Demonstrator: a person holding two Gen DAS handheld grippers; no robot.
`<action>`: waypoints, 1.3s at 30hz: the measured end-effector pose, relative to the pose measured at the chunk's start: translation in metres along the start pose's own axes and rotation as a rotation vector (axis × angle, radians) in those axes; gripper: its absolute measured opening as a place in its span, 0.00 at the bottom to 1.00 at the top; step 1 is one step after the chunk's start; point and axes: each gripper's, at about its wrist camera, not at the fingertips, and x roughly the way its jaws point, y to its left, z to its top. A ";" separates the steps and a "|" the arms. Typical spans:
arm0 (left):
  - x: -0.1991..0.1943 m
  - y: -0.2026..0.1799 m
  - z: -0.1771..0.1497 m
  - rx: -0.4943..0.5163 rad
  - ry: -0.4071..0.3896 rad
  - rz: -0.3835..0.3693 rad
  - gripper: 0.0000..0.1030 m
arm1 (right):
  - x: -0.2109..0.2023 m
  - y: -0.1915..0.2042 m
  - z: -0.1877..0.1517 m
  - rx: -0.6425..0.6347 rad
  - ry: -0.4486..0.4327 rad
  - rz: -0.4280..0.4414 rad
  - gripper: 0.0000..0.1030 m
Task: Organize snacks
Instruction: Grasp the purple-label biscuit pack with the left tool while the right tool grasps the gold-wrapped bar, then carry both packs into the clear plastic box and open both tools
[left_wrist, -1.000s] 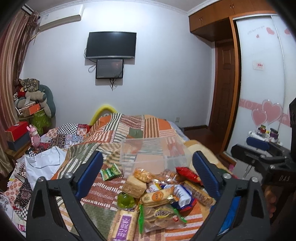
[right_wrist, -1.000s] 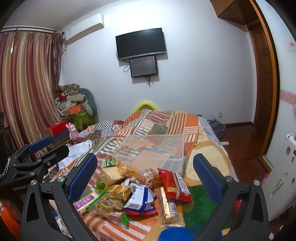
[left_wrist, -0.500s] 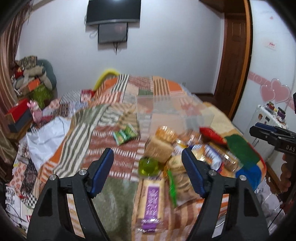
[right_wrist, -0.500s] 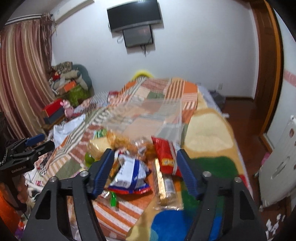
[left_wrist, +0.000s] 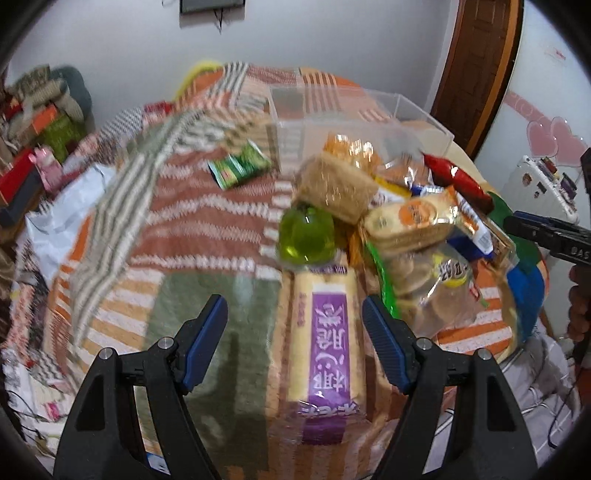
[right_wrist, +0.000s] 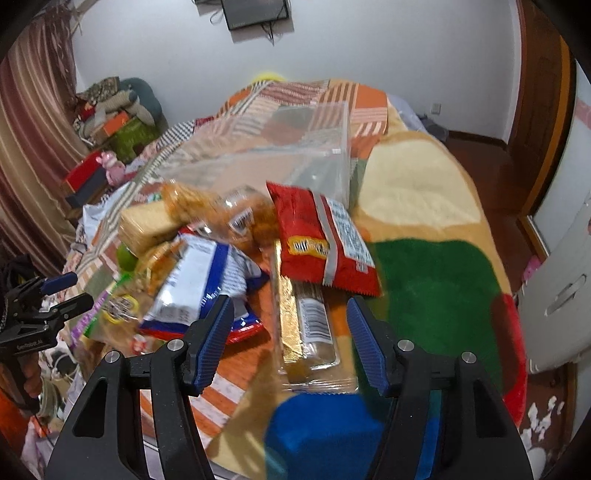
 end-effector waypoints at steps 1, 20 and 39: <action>0.004 -0.001 -0.001 -0.004 0.009 -0.010 0.73 | 0.005 -0.001 0.000 0.002 0.011 0.004 0.58; 0.031 -0.002 -0.009 -0.022 0.040 -0.012 0.44 | 0.036 -0.007 0.003 0.006 0.090 0.035 0.34; -0.023 -0.006 0.019 -0.049 -0.111 -0.027 0.44 | -0.005 0.003 0.005 -0.001 -0.012 0.096 0.32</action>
